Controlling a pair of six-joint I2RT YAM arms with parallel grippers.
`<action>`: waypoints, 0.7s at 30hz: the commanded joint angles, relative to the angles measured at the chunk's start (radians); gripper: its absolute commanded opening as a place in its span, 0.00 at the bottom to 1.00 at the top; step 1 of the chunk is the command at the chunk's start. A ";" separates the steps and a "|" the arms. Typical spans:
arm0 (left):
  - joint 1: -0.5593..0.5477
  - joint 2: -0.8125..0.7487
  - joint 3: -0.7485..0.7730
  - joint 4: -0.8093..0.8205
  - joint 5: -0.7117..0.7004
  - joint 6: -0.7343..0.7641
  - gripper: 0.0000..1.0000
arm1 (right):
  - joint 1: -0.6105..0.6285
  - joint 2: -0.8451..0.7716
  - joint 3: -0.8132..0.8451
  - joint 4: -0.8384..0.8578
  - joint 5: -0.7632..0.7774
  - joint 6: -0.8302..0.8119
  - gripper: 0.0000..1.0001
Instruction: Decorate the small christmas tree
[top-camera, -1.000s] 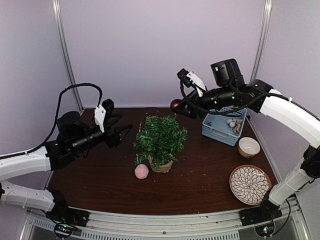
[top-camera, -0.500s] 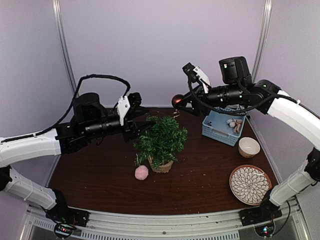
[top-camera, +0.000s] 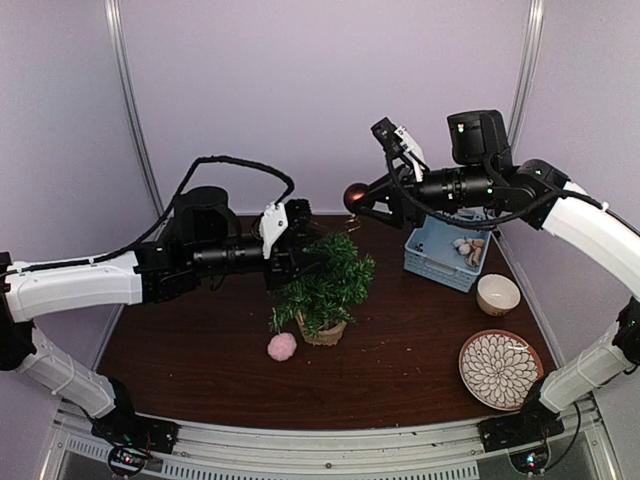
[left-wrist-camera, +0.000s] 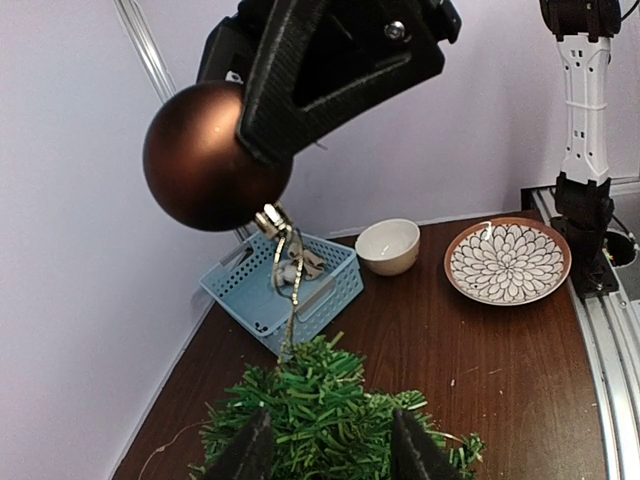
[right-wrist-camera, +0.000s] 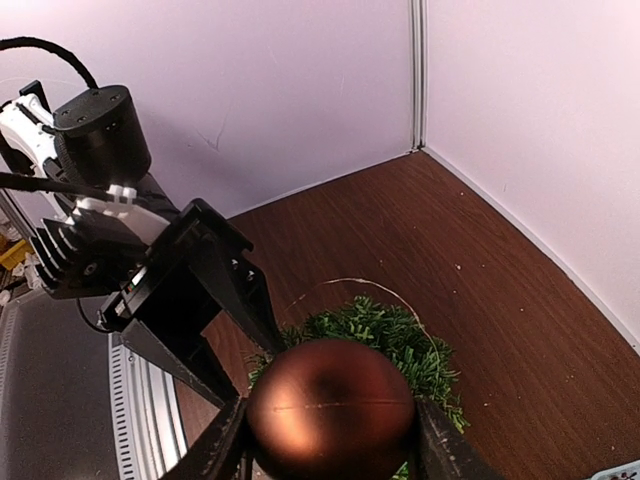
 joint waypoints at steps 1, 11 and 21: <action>-0.005 0.017 0.041 0.053 0.009 0.003 0.41 | -0.001 -0.022 -0.003 0.029 -0.028 0.014 0.38; -0.011 0.057 0.071 0.067 -0.012 -0.010 0.47 | 0.010 -0.029 0.005 0.035 -0.064 0.015 0.38; -0.019 0.063 0.073 0.088 0.018 -0.016 0.43 | 0.016 -0.035 0.015 0.042 -0.059 0.017 0.38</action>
